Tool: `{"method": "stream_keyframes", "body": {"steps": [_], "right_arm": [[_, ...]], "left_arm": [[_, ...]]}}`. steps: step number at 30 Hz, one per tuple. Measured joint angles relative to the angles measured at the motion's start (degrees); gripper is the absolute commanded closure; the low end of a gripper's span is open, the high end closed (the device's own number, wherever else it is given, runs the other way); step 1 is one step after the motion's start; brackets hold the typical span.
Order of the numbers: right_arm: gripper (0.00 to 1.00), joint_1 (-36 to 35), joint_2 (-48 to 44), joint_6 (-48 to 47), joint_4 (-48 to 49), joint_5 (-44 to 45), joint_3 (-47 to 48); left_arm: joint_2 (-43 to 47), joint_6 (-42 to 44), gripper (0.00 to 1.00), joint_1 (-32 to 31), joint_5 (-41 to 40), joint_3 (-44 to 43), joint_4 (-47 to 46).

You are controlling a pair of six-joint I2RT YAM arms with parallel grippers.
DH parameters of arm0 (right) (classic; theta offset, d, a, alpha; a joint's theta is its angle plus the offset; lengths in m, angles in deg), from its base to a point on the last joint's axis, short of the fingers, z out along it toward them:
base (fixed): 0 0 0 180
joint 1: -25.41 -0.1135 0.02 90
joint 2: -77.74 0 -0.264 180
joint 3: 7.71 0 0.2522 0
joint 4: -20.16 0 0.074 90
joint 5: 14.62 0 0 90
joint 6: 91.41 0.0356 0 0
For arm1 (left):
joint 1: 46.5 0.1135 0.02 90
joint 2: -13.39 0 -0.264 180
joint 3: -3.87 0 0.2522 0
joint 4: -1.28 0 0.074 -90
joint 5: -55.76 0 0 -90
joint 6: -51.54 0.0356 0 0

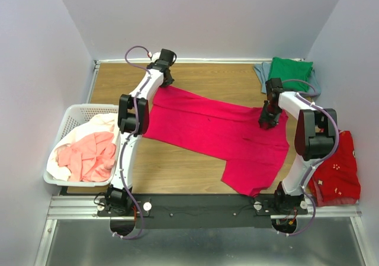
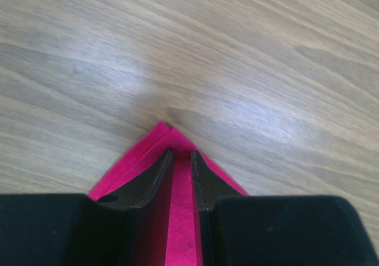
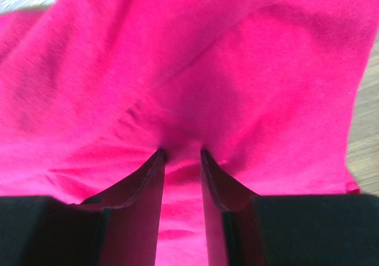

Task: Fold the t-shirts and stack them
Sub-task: Fold the tshirt

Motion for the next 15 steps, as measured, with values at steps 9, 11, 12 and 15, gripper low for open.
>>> {"method": "stream_keyframes", "body": {"steps": [9,11,12,15], "right_arm": [[0.55,0.0,0.0,-2.8,-1.4,-4.3,0.8],[0.56,0.0,0.0,-2.7,-1.6,-4.6,0.5],[0.57,0.0,0.0,-2.7,-1.7,-4.7,0.2],[0.57,0.0,-0.1,-2.4,-1.9,-4.8,-1.1]], "left_arm": [[-0.5,-3.7,0.73,3.7,0.0,-1.3,1.2],[-0.6,-4.4,0.73,4.6,0.0,-1.4,1.4],[-0.7,-4.6,0.73,5.0,0.0,-1.7,1.4],[-1.1,-5.0,0.72,6.3,0.1,-2.8,1.6]]}}
